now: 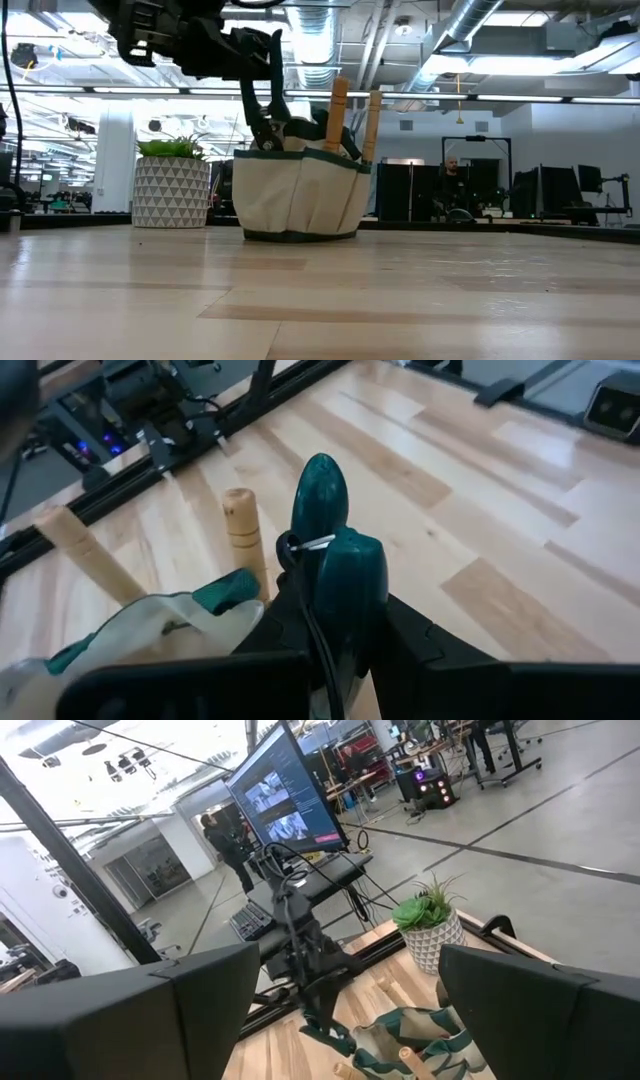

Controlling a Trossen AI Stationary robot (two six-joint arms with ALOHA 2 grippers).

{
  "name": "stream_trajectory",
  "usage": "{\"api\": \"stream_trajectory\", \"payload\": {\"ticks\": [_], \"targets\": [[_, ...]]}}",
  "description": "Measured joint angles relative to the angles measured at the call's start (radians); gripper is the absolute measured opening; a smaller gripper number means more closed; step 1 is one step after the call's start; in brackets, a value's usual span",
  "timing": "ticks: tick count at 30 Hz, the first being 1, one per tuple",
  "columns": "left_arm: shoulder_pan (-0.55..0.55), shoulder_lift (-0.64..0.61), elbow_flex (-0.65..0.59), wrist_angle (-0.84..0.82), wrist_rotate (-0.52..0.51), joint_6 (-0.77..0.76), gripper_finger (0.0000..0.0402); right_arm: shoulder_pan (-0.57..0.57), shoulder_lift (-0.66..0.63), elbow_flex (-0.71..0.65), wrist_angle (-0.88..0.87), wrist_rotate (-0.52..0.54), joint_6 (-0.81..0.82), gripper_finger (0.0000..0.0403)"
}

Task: Pick & Place Garden tools in Gardening bag
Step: Put the shear scissors into the gardening bag

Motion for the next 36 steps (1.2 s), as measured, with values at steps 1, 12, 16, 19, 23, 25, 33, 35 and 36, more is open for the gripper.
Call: {"api": "stream_trajectory", "payload": {"ticks": [1,12,16,19,23,25,33,35,36], "targets": [[0.004,0.0,0.0,-0.006,-0.003,0.011,0.0031,0.0,0.0,0.0,0.0,0.0,0.001,0.0301],[0.106,0.008,0.0,-0.016,0.037,0.072,0.0031,0.0,0.0,0.0,0.0,0.003,0.002,0.0301],[0.158,0.028,0.0,-0.024,0.117,0.07,0.0031,0.0,0.0,0.0,0.0,0.003,0.002,0.0301],[0.193,0.049,0.0,-0.034,0.155,0.042,0.0031,0.0,0.0,0.0,0.0,0.003,0.002,0.0301],[0.197,0.047,0.003,-0.029,0.264,-0.015,0.0031,0.0,0.0,0.0,0.002,0.003,0.002,0.0301],[0.184,0.044,0.003,-0.03,0.295,-0.055,0.0031,0.0,0.0,0.0,0.006,0.004,0.002,0.0301],[0.103,0.044,0.003,-0.029,0.257,-0.076,0.0031,0.0,0.0,0.0,0.008,0.004,0.001,0.0301],[0.105,0.044,0.003,-0.029,0.223,-0.065,0.0031,0.0,0.0,0.0,0.008,0.004,0.001,0.0301],[0.111,0.044,0.003,-0.03,0.211,-0.058,0.0031,0.0,0.0,0.0,0.008,0.004,0.001,0.0301]]}}
